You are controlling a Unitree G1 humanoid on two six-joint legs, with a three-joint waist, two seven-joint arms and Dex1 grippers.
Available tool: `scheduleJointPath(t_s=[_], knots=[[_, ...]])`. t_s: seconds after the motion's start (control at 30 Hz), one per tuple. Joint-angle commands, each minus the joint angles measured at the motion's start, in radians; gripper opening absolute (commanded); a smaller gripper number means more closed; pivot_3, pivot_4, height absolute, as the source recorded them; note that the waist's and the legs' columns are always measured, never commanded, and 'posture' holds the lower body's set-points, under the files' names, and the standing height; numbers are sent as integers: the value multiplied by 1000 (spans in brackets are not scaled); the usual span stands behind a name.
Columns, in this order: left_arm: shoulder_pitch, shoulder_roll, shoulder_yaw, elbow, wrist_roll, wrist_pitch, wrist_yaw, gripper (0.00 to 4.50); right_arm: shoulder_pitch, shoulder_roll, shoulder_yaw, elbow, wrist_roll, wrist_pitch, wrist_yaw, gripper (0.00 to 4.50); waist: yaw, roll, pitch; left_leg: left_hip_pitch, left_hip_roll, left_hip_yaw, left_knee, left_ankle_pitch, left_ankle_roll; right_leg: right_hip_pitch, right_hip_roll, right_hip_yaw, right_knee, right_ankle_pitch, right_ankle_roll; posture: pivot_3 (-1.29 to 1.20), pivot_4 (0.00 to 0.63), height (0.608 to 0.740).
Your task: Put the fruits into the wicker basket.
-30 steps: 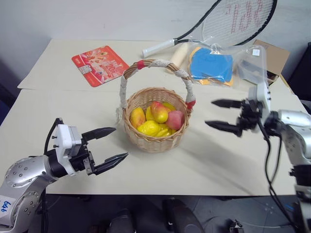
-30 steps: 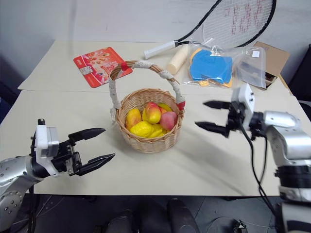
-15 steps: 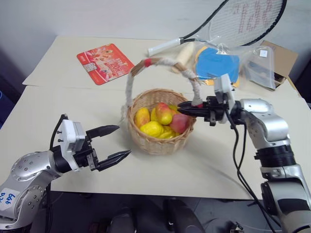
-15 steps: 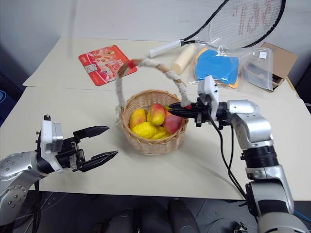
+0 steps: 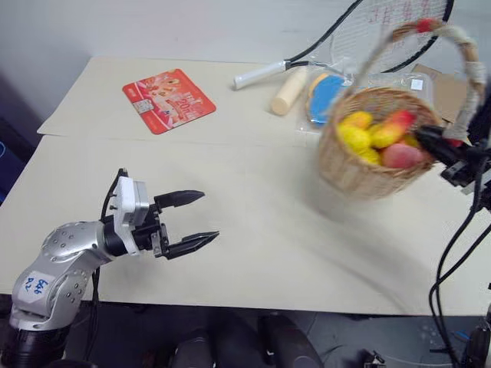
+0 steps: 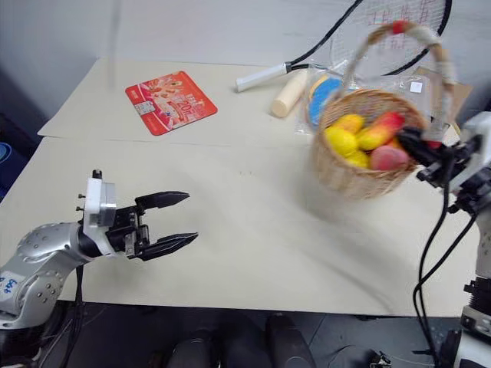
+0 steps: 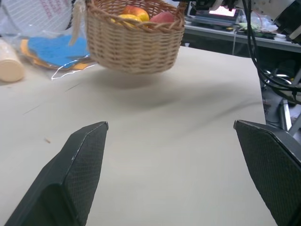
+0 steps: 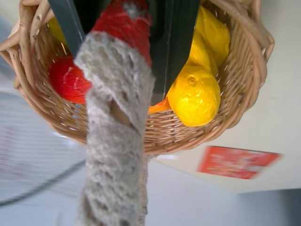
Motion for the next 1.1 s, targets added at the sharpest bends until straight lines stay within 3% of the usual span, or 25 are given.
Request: scheduleJointPath(t_s=[0.03,0.2,0.43,0.6,0.63,0.73,0.83,0.97,1.1], knots=[[-37,-11,-22,19,20,-31,-18,4500,-32,-27,2,116,-64,-112,-43,166,-4,0,0,1,0,1,0,0,0,0,1,1,0,0,0,0,150,740],[-69,-25,-42,44,39,-46,-35,4500,-65,-9,31,259,-80,-130,-63,166,-15,4,0,4,1,5,-1,1,-1,0,2,4,2,0,0,0,150,740],[-56,-19,-26,50,53,-40,-30,4500,-1,-23,-51,196,3,-37,-97,2502,-9,4,0,5,3,5,-2,1,-1,1,1,5,2,0,0,0,150,740],[34,10,14,37,104,-69,-24,4500,161,-87,-153,93,55,-42,4,4258,3,4,0,5,3,5,-2,0,-1,1,1,5,1,0,1,0,150,740],[57,19,21,34,121,-83,-28,4500,187,-104,-170,98,54,-50,19,4432,4,4,0,5,3,5,-3,0,-1,1,0,5,1,0,1,0,150,740],[113,41,53,27,156,-111,-22,4500,305,-140,-165,84,18,-121,120,4432,4,4,0,7,2,5,-2,0,0,3,0,5,0,0,1,0,150,740],[172,49,70,37,219,-180,-21,4500,378,-44,-136,-8,75,-206,205,4432,-1,2,-1,12,2,5,-4,-1,0,9,1,5,-3,0,1,0,150,740],[229,17,60,16,260,-220,20,4500,456,3,48,-82,24,-340,392,4432,-6,3,-1,17,4,6,-9,-2,-1,19,1,5,-6,0,1,0,150,740],[289,-21,25,-14,325,-270,65,4500,399,71,235,-11,-49,-536,509,4432,-1,3,0,22,3,6,-10,-2,0,19,0,5,-6,0,1,0,150,740]])
